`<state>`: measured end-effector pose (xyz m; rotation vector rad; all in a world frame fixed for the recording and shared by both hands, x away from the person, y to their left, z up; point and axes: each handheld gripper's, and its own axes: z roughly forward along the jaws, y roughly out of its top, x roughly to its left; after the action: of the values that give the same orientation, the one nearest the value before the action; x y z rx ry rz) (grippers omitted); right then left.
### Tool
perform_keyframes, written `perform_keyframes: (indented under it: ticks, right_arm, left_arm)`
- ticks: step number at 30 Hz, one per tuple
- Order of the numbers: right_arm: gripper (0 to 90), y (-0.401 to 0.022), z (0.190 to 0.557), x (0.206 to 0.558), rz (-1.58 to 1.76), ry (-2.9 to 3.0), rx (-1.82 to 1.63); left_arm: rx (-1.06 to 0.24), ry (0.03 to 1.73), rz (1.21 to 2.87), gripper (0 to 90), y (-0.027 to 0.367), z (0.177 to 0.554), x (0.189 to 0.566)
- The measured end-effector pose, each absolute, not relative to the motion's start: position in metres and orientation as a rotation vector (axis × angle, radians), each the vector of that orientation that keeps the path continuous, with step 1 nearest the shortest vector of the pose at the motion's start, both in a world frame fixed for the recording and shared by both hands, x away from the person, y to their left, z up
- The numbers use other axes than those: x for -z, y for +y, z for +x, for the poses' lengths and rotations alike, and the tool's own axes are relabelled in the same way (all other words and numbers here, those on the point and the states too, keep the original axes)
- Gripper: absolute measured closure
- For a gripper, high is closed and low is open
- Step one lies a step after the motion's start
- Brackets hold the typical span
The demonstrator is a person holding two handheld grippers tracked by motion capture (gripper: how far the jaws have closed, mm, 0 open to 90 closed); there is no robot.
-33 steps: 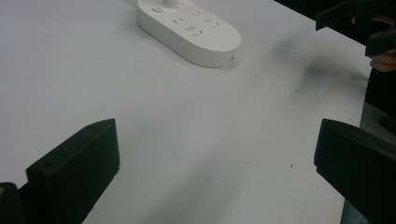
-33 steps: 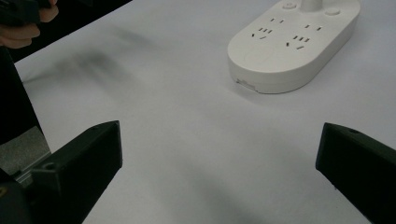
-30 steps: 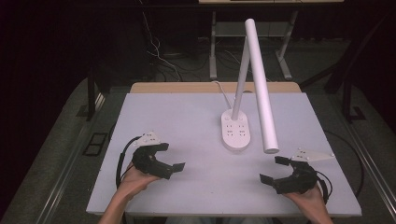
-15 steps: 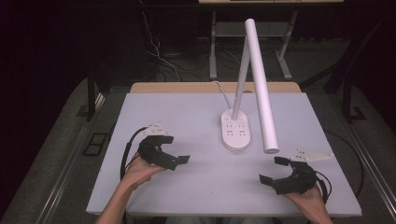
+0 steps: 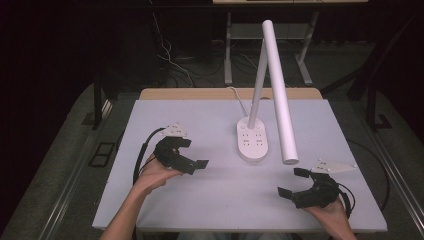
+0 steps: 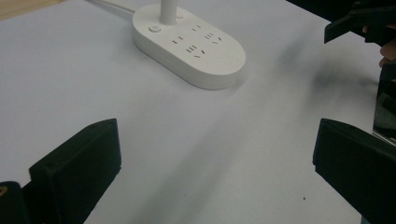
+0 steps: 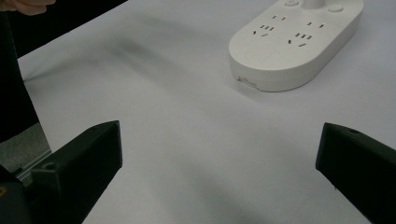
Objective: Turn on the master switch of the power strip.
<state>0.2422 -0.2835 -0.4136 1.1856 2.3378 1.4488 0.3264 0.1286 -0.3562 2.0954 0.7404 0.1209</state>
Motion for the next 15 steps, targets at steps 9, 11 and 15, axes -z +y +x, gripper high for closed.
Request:
perform_keyframes:
  ticks: [9,11,15]
  right_arm:
    - [0.1,-0.284,0.242,0.414,1.186,2.333,-1.45]
    - [0.1,-0.284,0.242,0.414,1.185,2.333,-1.449]
    - [0.1,-0.285,0.242,0.414,1.194,2.335,-1.45]
  left_arm:
    - [-0.124,0.713,2.119,0.3,0.118,0.337,0.348]
    - [-0.126,0.706,2.126,0.3,0.114,0.34,0.346]
    - [-0.124,0.695,2.139,0.3,0.109,0.344,0.343]
